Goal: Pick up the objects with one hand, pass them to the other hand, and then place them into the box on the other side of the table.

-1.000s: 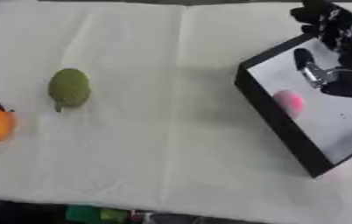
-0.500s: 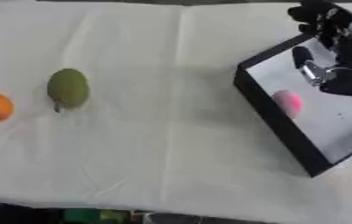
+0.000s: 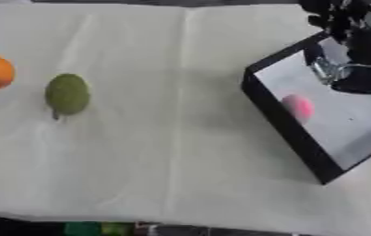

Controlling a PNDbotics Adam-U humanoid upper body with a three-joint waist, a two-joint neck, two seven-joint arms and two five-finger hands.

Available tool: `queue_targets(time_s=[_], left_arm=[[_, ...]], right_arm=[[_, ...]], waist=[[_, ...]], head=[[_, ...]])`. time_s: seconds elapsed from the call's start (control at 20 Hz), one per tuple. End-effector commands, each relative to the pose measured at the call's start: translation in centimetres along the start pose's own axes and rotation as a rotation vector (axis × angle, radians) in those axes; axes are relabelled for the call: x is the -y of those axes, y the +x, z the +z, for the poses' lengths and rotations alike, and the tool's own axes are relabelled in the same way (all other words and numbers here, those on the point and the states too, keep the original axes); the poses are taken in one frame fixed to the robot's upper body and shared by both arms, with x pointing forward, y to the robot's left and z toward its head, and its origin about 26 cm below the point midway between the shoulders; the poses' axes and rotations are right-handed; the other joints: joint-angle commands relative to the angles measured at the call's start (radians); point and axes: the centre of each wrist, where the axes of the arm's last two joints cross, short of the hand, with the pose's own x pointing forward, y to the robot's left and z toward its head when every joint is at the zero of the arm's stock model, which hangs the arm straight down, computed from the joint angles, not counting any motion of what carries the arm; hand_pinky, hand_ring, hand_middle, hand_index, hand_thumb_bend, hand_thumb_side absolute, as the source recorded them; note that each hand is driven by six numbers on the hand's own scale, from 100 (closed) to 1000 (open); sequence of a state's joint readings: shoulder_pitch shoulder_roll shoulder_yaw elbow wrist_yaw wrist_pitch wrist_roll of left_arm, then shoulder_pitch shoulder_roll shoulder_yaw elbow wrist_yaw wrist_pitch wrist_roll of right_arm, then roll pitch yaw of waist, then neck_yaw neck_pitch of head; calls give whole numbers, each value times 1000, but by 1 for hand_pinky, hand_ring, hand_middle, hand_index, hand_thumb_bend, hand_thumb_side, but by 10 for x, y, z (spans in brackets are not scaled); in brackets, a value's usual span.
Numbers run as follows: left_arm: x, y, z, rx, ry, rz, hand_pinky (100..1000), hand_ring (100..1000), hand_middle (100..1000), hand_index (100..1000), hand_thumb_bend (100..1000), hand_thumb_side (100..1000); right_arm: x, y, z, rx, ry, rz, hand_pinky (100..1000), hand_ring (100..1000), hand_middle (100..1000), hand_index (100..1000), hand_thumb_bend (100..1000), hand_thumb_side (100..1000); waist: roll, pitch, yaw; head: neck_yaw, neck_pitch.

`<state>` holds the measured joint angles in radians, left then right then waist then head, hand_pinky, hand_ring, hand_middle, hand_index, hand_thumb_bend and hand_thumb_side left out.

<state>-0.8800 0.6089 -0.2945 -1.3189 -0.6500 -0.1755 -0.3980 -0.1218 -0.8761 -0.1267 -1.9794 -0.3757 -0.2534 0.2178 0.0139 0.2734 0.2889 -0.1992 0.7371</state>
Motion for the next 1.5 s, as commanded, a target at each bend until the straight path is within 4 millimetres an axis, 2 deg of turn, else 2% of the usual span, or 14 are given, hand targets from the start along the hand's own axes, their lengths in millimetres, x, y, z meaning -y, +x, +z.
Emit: queue_targets(time_s=[0.05, 0.35, 0.65, 0.75, 0.85, 1.25, 1.5], left_arm=[[-15, 10, -7, 28, 109, 40, 628, 511, 468, 575, 100, 100], [-4, 36, -25, 88, 204, 156, 632, 498, 461, 582, 100, 138], [11, 53, -37, 134, 252, 188, 637, 502, 467, 587, 100, 139], [13, 59, -40, 155, 278, 180, 637, 505, 468, 586, 100, 125], [15, 66, -43, 181, 305, 158, 637, 508, 470, 585, 100, 100], [32, 93, -55, 282, 359, 140, 633, 504, 464, 584, 100, 111], [37, 110, -61, 317, 408, 189, 632, 497, 458, 582, 100, 141]], right_arm=[[6, 14, -14, 69, 93, 42, 1000, 1000, 921, 1000, 100, 150], [4, 27, -41, 174, 274, 77, 1000, 1000, 929, 1000, 100, 140], [-4, 35, -60, 236, 408, 120, 1000, 1000, 934, 1000, 100, 136], [-7, 38, -66, 246, 439, 136, 1000, 1000, 933, 1000, 100, 107], [-11, 40, -71, 256, 463, 151, 1000, 1000, 933, 1000, 100, 116], [-21, 49, -90, 272, 501, 198, 1000, 1000, 931, 1000, 103, 100], [-26, 41, -102, 252, 497, 210, 1000, 1000, 927, 1000, 109, 100]], waist=[[-3, -26, -2], [-11, -32, -8], [-17, -37, -12], [-19, -38, -11], [-21, -39, -11], [-28, -42, -4], [-34, -41, 0]], head=[[-16, -7], [-54, -12], [-92, -7], [-108, -5], [-123, -3], [-151, -2], [-169, 0]])
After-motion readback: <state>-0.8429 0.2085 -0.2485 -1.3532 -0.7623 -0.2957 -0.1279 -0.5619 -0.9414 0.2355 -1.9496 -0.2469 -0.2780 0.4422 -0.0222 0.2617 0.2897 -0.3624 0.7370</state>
